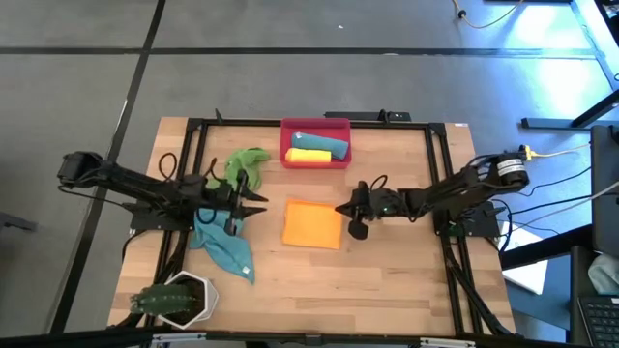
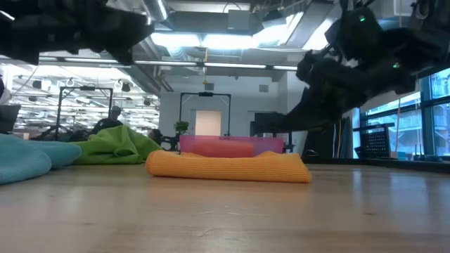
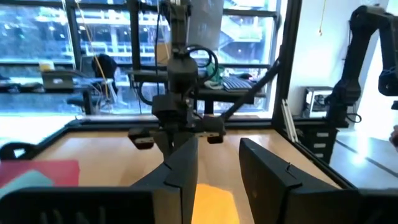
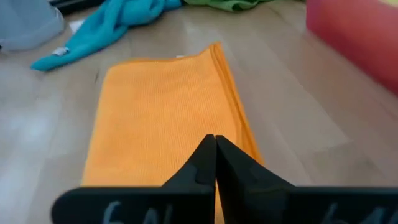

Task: Roll microfiber towels into tight, uniform cylinder then place into a basket
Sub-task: Roll the orange microfiber cloth

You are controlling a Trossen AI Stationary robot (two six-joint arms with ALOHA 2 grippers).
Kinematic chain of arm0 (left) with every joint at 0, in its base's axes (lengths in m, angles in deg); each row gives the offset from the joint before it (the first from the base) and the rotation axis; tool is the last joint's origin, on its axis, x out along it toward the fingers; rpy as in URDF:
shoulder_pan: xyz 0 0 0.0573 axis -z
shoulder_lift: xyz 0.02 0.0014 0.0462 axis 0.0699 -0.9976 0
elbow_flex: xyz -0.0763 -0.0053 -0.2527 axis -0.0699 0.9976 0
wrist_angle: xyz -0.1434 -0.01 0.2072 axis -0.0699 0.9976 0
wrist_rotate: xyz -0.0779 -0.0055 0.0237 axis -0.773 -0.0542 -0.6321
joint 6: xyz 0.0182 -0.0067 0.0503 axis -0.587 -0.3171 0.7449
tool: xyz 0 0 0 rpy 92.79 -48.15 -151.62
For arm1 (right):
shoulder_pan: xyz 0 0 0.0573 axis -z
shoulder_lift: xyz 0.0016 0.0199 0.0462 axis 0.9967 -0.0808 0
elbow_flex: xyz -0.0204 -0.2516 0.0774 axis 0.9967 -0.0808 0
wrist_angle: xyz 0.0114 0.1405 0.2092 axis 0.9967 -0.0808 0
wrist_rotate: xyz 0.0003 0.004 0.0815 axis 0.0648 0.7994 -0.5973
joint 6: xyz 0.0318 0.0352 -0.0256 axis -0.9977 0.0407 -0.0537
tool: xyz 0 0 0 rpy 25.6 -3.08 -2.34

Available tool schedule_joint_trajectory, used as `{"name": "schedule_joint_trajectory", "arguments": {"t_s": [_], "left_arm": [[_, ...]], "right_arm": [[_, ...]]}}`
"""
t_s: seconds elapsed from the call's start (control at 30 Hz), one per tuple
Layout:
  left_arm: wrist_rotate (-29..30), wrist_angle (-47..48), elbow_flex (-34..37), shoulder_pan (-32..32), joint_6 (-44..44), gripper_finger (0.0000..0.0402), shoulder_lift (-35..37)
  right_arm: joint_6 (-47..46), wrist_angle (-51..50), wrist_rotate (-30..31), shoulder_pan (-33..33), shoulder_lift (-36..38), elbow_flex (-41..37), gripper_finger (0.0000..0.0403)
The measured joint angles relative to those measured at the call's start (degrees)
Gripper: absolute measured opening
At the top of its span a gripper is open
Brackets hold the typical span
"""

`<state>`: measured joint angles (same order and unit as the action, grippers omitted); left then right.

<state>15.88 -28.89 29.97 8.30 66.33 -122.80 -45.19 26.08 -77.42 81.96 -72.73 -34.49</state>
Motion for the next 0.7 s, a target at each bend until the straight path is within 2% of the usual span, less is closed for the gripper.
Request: {"name": "schedule_joint_trajectory", "arguments": {"t_s": [0.4, 0.57, 0.7], "left_arm": [[3.14, -0.14, 0.46, -0.55, 2.77, 0.0107, -0.23], [3.23, -0.13, 0.46, -0.55, 2.37, 0.0107, -0.23], [3.23, -0.13, 0.46, -0.55, 2.35, 0.0107, -0.23]], "right_arm": [[-3.47, -0.38, 0.19, 3.89, -9.26, 0.84, 0.0005], [-3.40, 1.99, -0.04, 4.05, -9.47, 0.85, 0.0005], [-3.60, 2.12, -1.06, 3.98, -6.87, 0.81, 0.0006]]}}
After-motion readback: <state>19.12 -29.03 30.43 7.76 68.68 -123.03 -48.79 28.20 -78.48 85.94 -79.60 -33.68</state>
